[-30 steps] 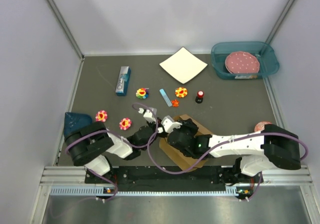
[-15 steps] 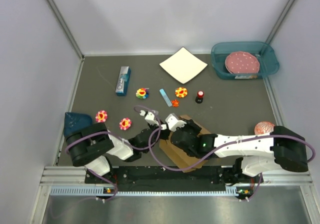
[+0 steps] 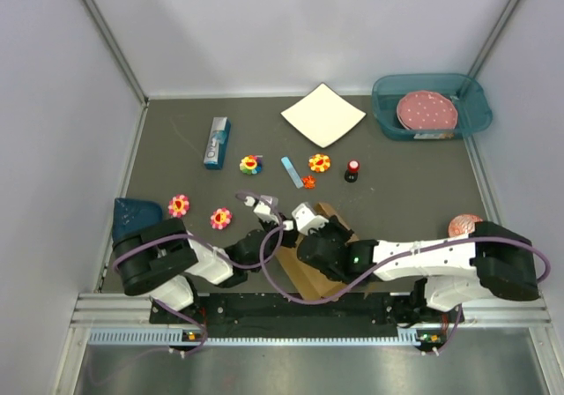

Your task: Fold the paper box

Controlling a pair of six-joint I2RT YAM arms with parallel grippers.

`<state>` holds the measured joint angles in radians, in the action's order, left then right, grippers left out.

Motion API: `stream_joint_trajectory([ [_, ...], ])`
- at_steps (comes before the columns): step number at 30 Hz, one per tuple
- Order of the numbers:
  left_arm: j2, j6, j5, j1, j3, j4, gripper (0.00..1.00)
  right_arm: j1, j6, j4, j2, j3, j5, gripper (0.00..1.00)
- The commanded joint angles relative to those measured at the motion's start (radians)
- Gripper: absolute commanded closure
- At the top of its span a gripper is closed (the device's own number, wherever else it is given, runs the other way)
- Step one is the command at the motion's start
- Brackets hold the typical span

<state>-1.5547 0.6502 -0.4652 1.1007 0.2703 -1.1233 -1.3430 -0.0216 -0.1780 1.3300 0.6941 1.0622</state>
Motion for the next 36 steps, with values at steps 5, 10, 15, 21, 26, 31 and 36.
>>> stream_joint_trajectory([
  [5,0.025,-0.060,-0.073,0.010,-0.063,-0.173,1.00,-0.116,0.042,-0.012,0.150,0.004,0.108,1.00],
  [10,0.007,-0.031,-0.058,0.010,-0.095,-0.213,1.00,-0.148,0.041,-0.034,0.228,0.036,0.133,1.00],
  [15,-0.030,0.000,-0.007,0.008,-0.128,-0.306,1.00,-0.150,0.066,-0.069,0.271,0.070,0.122,1.00],
  [21,-0.051,0.049,0.105,0.008,-0.141,-0.404,0.92,-0.174,0.141,-0.132,0.299,0.110,0.134,1.00],
  [26,-0.047,0.045,0.152,0.010,-0.137,-0.425,0.85,-0.200,0.230,-0.207,0.340,0.143,0.142,1.00],
  [31,0.001,0.019,0.137,0.010,-0.148,-0.376,0.74,-0.205,0.273,-0.245,0.347,0.159,0.137,1.00],
  [36,0.085,-0.024,0.097,0.008,-0.160,-0.300,0.68,-0.205,0.281,-0.258,0.334,0.157,0.133,1.00],
])
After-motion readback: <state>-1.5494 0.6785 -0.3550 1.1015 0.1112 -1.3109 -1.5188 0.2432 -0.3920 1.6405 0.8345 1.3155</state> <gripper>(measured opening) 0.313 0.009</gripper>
